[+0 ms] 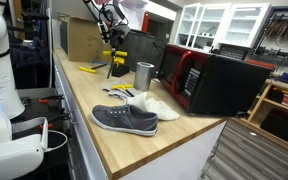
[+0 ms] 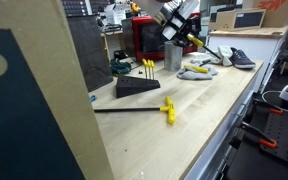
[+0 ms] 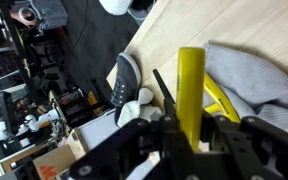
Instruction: Put the objects together on the counter
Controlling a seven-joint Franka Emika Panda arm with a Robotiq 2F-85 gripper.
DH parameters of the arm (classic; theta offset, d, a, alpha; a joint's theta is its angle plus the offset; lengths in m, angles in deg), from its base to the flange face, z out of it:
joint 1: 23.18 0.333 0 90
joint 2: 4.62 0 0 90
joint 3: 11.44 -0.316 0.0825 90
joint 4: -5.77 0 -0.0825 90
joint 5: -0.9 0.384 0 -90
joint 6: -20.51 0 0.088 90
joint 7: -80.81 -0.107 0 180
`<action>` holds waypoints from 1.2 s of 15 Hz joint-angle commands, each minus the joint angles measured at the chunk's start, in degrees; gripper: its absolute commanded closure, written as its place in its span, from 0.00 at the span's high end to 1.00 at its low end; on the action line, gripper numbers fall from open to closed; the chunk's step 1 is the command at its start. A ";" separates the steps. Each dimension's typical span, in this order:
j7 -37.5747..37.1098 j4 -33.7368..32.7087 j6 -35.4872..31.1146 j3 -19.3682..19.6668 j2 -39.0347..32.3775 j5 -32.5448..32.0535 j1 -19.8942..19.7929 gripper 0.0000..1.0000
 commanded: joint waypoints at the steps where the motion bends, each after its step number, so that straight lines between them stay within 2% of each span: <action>1: 3.51 1.23 2.33 1.18 0.26 -6.81 -1.22 0.05; 5: 5.06 2.52 -0.71 1.83 -1.10 -16.05 -2.89 0.05; 10: 2.62 3.05 -8.62 1.36 -4.28 -22.63 -3.72 0.05; 14: -0.15 3.29 -14.69 0.21 -6.35 -21.50 -3.01 0.05; 18: -2.04 3.70 -14.33 -0.90 -5.36 -18.39 -2.68 0.05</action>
